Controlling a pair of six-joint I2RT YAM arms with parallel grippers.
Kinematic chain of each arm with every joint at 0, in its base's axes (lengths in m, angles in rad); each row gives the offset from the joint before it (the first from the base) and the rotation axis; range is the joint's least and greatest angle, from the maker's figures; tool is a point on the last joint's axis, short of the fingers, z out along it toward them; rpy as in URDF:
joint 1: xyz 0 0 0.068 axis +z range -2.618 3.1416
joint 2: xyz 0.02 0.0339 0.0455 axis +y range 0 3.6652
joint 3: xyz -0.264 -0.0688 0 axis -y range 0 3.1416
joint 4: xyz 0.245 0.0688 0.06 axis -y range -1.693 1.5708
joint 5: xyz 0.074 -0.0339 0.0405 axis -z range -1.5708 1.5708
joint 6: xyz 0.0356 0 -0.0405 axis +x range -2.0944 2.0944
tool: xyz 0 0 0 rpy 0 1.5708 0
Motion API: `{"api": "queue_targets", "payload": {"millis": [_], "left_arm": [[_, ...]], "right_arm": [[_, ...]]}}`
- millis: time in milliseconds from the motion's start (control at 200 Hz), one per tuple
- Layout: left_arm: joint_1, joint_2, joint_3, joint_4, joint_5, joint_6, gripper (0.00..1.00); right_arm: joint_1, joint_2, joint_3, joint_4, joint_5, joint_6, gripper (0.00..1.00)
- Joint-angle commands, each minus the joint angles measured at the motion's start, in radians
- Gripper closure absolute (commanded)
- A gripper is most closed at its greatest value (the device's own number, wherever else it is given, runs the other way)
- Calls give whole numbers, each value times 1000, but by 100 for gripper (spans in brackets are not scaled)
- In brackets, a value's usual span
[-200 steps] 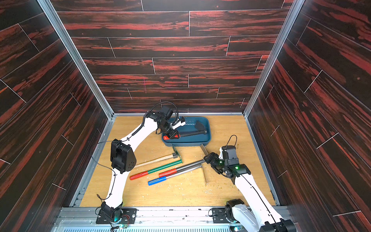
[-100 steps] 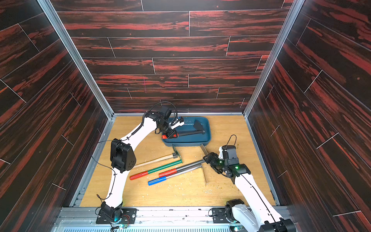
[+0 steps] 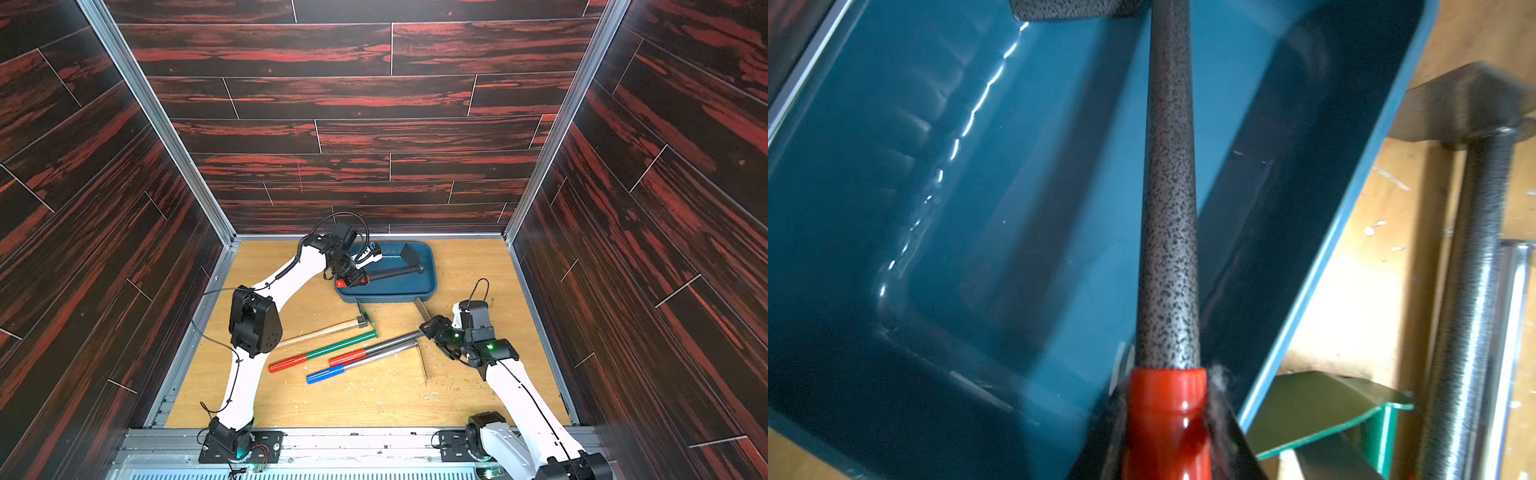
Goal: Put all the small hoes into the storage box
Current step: Place the hoe in the storage box.
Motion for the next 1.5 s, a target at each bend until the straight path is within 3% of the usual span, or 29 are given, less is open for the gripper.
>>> {"api": "queue_targets", "payload": {"millis": [0,120,436,716,1132,1493], "left_arm": [[8,11,-23,-10,-80,-15,89],[9,6,-53,8,-112,-20,82],[9,-4,-91,30,-152,-19,77],[9,-10,-101,39,-185,-34,51],[11,-105,-122,93,-184,-81,46],[11,-227,-170,140,-218,-154,42]], "right_arm": [[-5,-12,-12,-10,-13,-12,31],[-5,-12,-17,-6,-15,-11,30],[-6,-13,-23,1,-34,-11,31],[-6,-16,-11,-18,-37,-35,31],[7,-22,21,-21,-58,-44,32],[132,-12,75,-45,22,-3,32]]}}
